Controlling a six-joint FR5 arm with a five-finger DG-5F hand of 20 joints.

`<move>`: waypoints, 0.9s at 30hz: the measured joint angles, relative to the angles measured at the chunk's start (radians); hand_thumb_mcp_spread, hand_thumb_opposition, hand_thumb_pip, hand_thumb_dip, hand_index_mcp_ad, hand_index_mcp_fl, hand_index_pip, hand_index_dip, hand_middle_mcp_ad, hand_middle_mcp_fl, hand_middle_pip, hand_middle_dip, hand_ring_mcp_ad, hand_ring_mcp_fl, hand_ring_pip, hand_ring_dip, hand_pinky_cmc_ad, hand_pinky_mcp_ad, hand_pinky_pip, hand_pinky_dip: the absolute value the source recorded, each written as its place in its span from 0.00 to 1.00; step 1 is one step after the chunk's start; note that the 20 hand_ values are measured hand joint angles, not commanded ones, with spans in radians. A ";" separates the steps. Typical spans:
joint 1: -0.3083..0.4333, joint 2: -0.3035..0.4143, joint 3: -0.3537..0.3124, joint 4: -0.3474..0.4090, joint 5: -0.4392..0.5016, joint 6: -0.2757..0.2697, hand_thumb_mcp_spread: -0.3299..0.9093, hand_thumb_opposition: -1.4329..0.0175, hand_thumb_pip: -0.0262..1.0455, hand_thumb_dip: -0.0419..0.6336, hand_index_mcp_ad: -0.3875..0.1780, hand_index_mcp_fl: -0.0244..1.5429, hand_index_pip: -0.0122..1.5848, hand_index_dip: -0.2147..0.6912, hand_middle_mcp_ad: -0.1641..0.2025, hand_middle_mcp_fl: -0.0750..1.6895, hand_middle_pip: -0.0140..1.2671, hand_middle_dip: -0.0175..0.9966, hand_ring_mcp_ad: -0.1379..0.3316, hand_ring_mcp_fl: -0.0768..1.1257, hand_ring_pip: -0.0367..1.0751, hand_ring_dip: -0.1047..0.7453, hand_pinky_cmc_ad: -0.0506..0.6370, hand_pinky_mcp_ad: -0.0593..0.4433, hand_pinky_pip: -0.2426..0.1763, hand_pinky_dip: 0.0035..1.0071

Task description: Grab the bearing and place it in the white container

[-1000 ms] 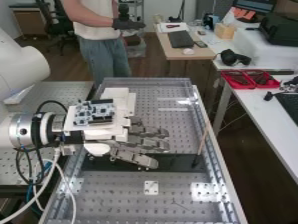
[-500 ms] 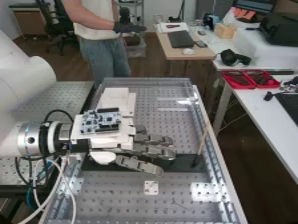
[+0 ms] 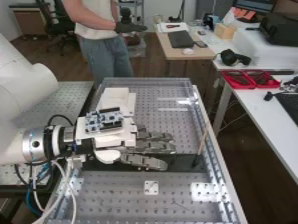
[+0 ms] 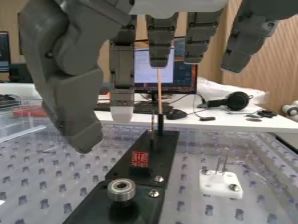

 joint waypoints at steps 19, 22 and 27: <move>0.017 0.006 0.016 -0.072 0.028 0.005 0.64 0.41 0.53 0.43 0.40 0.13 0.83 0.43 0.57 0.06 0.12 0.19 0.58 0.08 0.12 0.21 0.60 0.71 0.40 0.18; 0.006 -0.017 0.044 -0.089 -0.009 -0.028 0.64 0.41 0.53 0.43 0.41 0.13 0.83 0.43 0.56 0.06 0.12 0.19 0.58 0.08 0.12 0.21 0.60 0.71 0.40 0.18; -0.021 -0.055 0.091 -0.107 -0.081 -0.046 0.64 0.41 0.53 0.43 0.42 0.13 0.83 0.43 0.56 0.06 0.12 0.19 0.57 0.08 0.12 0.21 0.60 0.71 0.40 0.18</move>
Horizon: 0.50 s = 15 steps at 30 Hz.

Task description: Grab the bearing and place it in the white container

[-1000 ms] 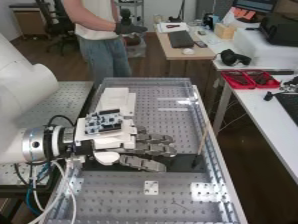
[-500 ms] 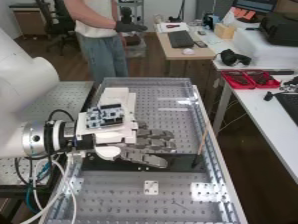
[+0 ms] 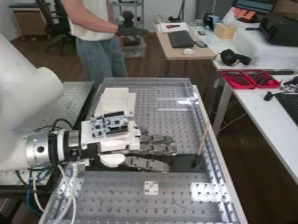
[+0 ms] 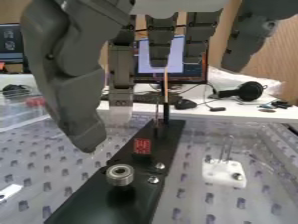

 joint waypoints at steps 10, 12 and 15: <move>-0.020 -0.035 0.031 -0.006 -0.037 -0.006 0.64 0.41 0.53 0.43 0.41 0.13 0.83 0.43 0.56 0.06 0.12 0.19 0.56 0.08 0.12 0.21 0.60 0.71 0.40 0.18; -0.020 -0.038 0.029 0.003 -0.033 0.002 0.64 0.41 0.53 0.43 0.41 0.13 0.83 0.43 0.56 0.06 0.12 0.19 0.56 0.08 0.12 0.21 0.60 0.71 0.40 0.18; -0.020 -0.039 0.026 0.009 -0.027 0.013 0.64 0.41 0.53 0.43 0.42 0.13 0.83 0.42 0.57 0.06 0.12 0.19 0.56 0.08 0.12 0.21 0.60 0.71 0.40 0.18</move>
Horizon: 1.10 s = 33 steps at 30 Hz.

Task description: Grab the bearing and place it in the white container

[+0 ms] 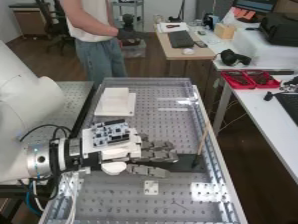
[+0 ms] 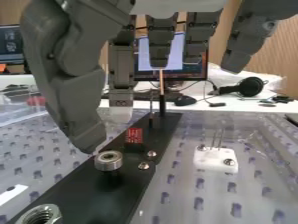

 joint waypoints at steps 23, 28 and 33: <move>0.008 -0.029 -0.017 0.034 0.030 0.017 0.64 0.41 0.53 0.43 0.41 0.14 0.83 0.42 0.56 0.06 0.12 0.19 0.56 0.08 0.12 0.21 0.60 0.71 0.40 0.18; 0.009 -0.032 -0.016 0.032 0.027 0.013 0.64 0.41 0.53 0.43 0.41 0.14 0.83 0.42 0.56 0.06 0.12 0.19 0.56 0.08 0.12 0.21 0.60 0.71 0.40 0.18; 0.009 -0.034 -0.016 0.031 0.026 0.015 0.64 0.41 0.53 0.43 0.42 0.16 0.84 0.42 0.56 0.06 0.12 0.19 0.56 0.08 0.12 0.21 0.60 0.71 0.40 0.18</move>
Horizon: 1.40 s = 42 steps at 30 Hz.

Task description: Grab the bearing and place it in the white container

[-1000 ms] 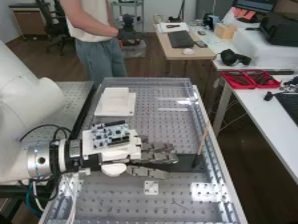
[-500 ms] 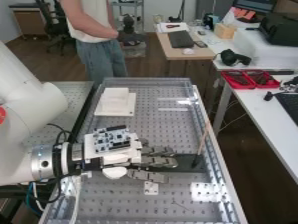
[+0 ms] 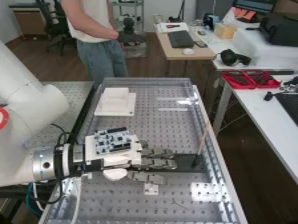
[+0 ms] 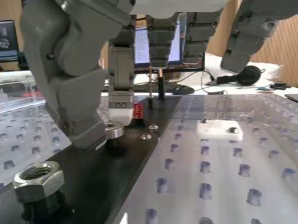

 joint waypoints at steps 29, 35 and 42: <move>-0.002 -0.005 0.010 -0.004 -0.015 -0.013 0.64 0.40 0.55 0.48 0.42 0.19 0.84 0.40 0.57 0.06 0.12 0.19 0.56 0.08 0.12 0.21 0.60 0.71 0.40 0.18; -0.002 -0.002 0.009 -0.004 -0.018 -0.008 0.64 0.39 0.59 0.48 0.42 0.18 0.84 0.40 0.57 0.06 0.12 0.19 0.56 0.08 0.12 0.21 0.60 0.71 0.40 0.18; -0.002 -0.004 0.021 -0.038 -0.026 -0.028 0.63 0.39 0.63 0.53 0.42 0.15 0.84 0.40 0.57 0.06 0.12 0.19 0.56 0.08 0.12 0.21 0.60 0.71 0.40 0.18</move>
